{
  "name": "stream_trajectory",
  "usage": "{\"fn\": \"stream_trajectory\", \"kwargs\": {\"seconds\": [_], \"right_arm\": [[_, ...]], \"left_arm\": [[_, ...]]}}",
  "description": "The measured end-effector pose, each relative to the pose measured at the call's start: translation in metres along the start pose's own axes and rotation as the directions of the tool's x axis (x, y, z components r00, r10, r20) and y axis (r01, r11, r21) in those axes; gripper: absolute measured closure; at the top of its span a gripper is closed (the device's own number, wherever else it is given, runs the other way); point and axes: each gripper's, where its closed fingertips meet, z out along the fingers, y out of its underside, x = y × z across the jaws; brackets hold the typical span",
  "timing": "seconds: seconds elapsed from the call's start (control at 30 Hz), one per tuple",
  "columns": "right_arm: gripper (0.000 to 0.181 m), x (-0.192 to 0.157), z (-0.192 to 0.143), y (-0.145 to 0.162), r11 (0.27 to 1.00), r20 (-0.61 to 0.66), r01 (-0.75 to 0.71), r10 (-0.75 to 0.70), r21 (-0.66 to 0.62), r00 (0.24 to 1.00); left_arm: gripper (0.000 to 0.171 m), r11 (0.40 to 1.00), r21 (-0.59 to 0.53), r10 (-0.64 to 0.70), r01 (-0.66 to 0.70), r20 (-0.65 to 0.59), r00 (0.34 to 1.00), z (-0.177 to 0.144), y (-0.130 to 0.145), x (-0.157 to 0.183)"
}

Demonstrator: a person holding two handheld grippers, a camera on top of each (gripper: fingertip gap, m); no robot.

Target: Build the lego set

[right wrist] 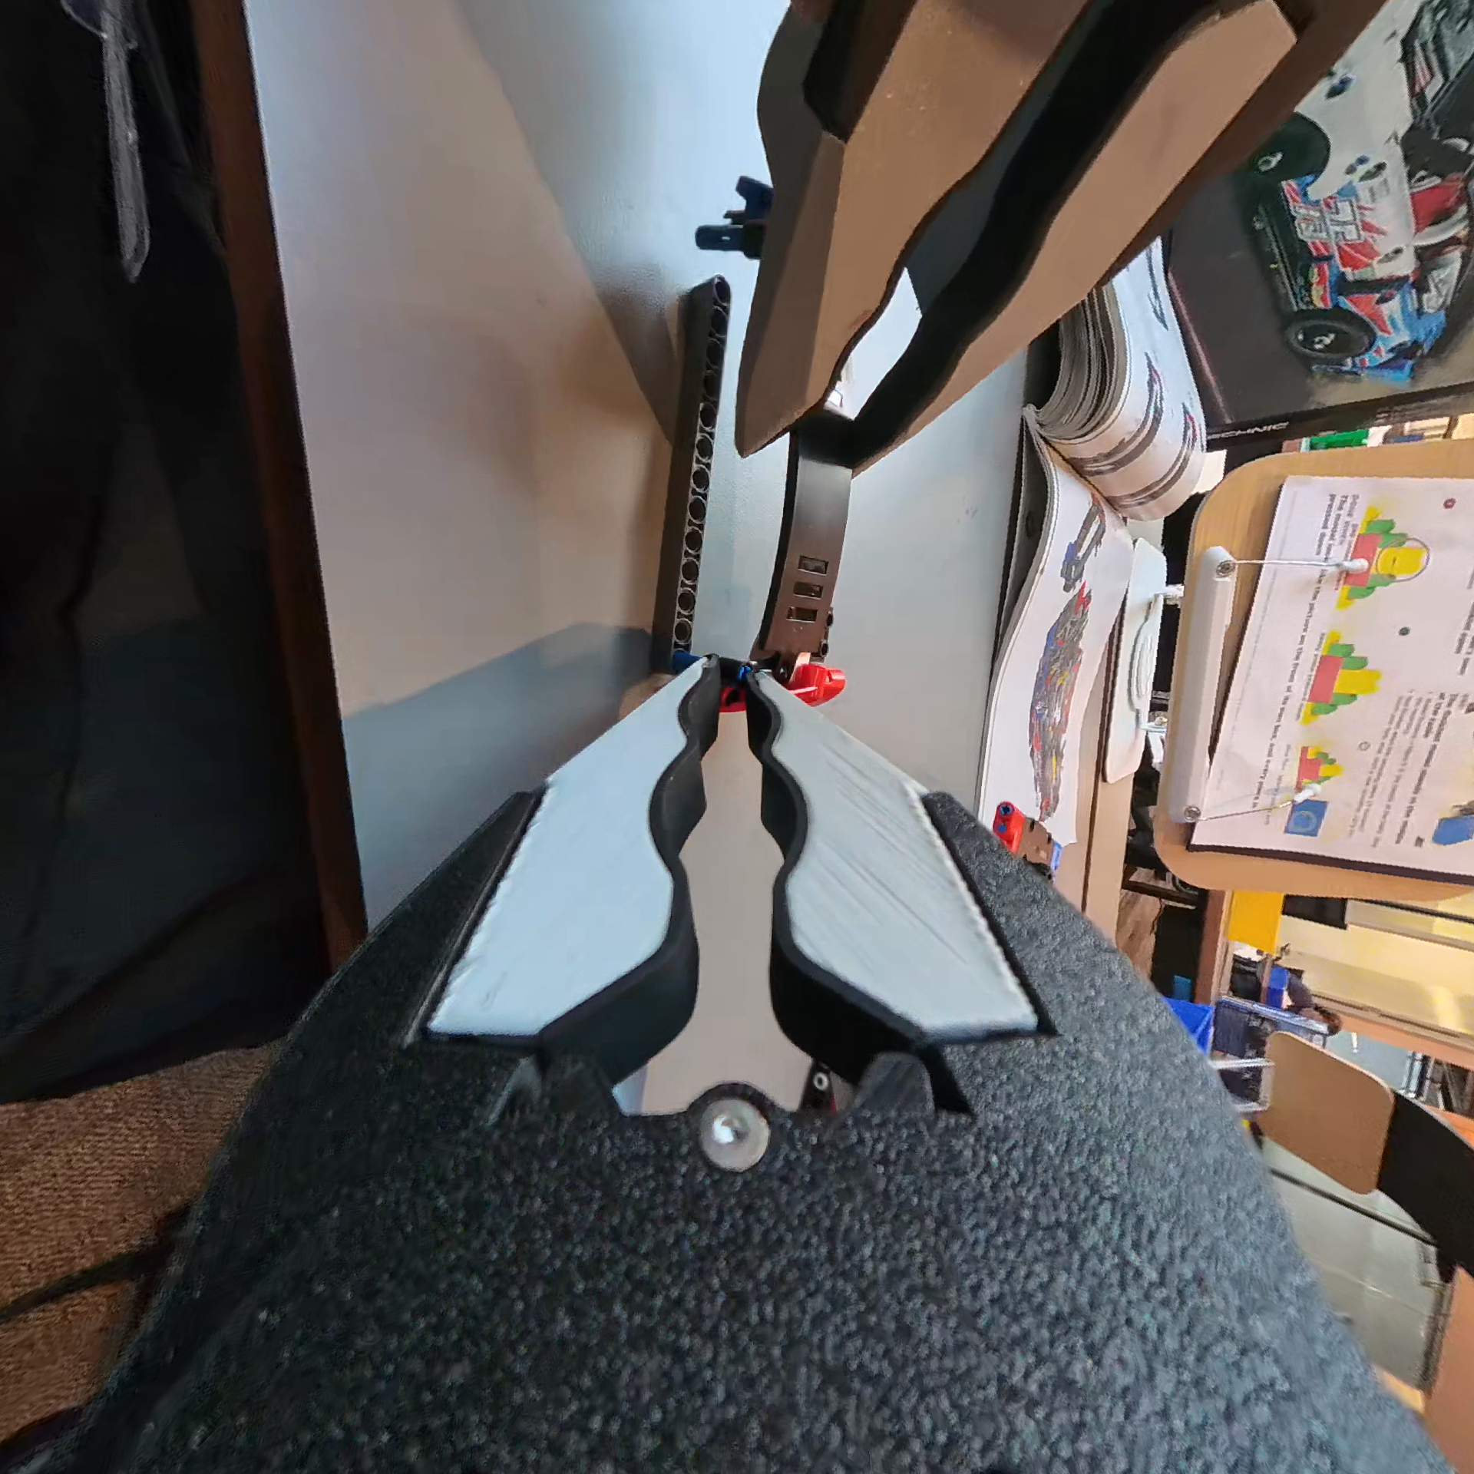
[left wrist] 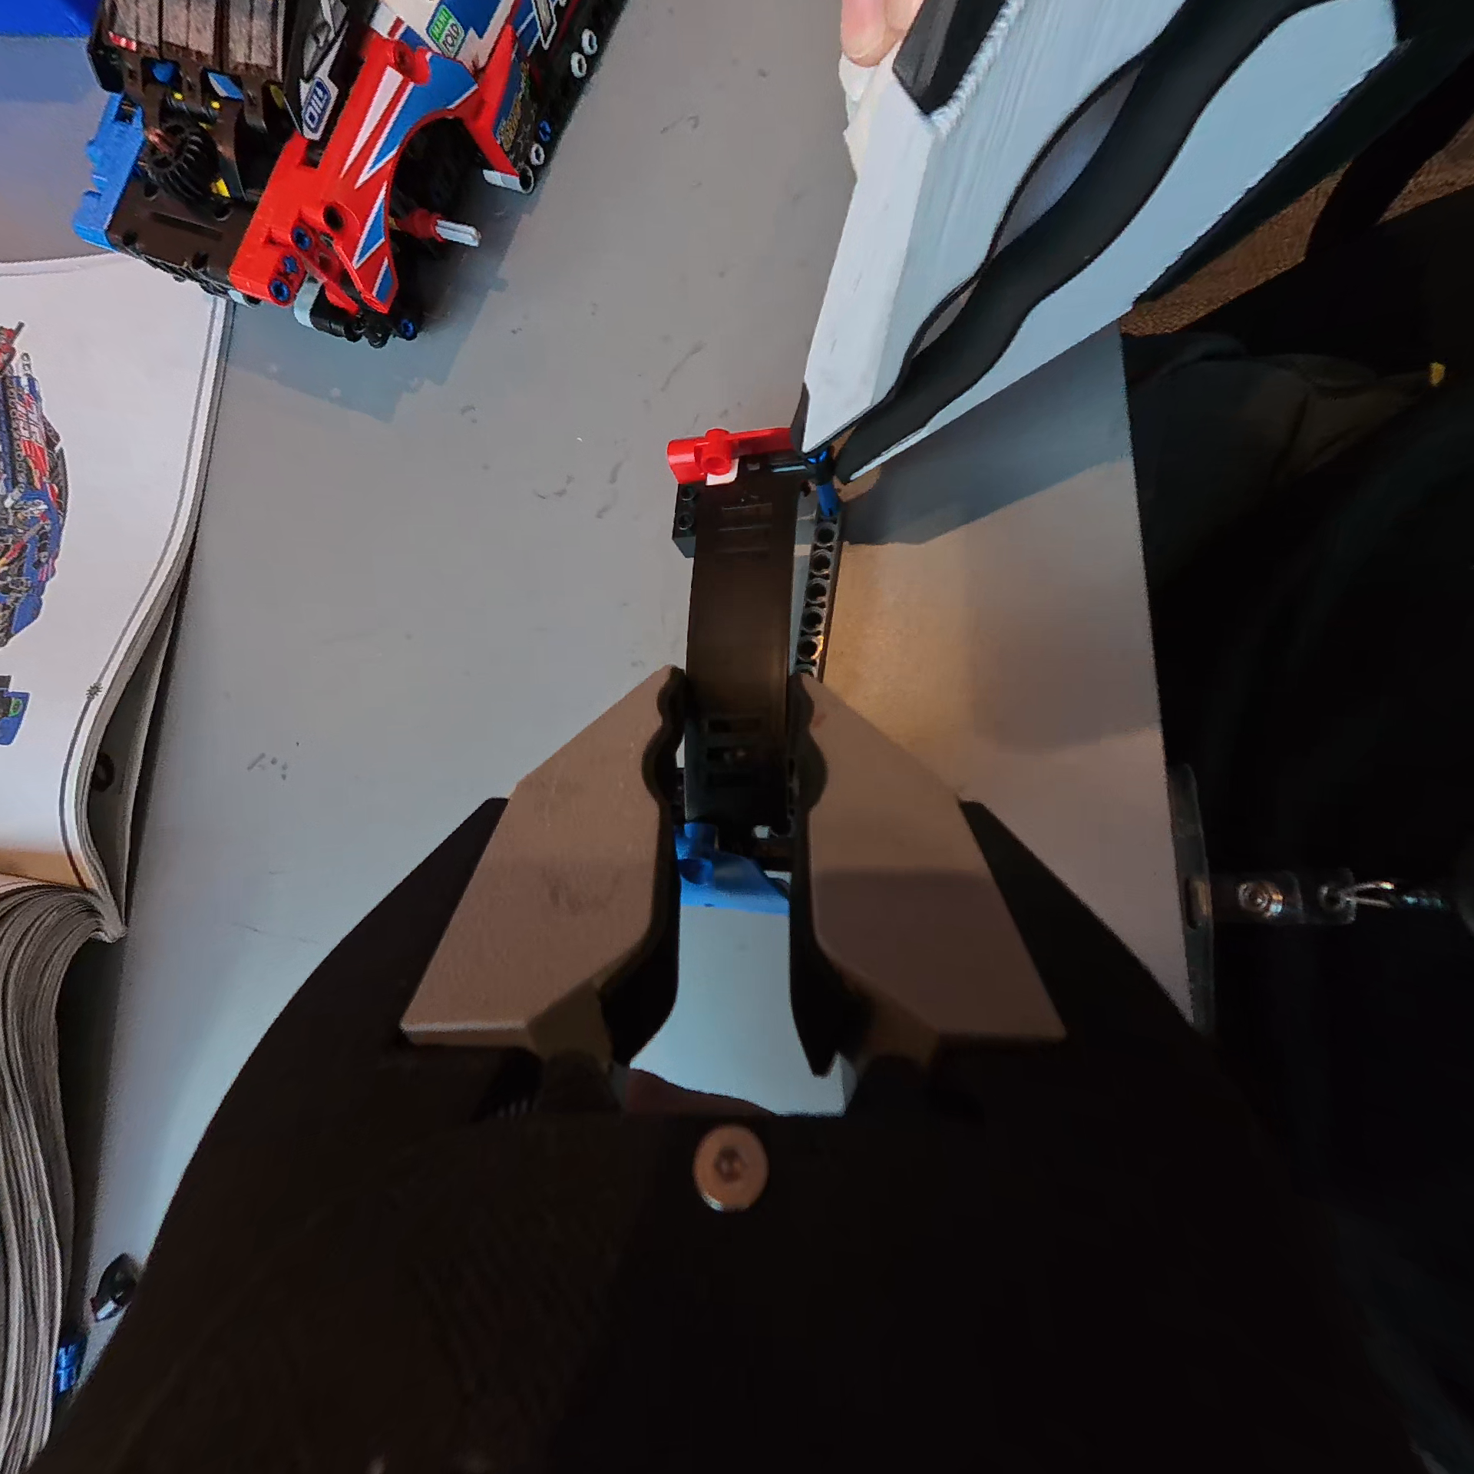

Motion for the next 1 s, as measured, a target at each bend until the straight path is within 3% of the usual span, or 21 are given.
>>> {"fn": "stream_trajectory", "kwargs": {"seconds": [0.47,1.0], "right_arm": [[0.175,-0.002,-0.002,-0.002,0.987,-0.043,0.161,-0.162,-0.027,0.986],[0.178,-0.002,-0.003,-0.001,0.920,-0.083,0.391,-0.390,0.002,0.917]], "left_arm": [[0.149,1.000,-0.003,0.014,-0.014,0.001,1.000,0.001,0.002,0.000],[0.149,0.986,-0.011,-0.167,0.169,0.076,0.983,-0.007,-0.005,0.008]]}}
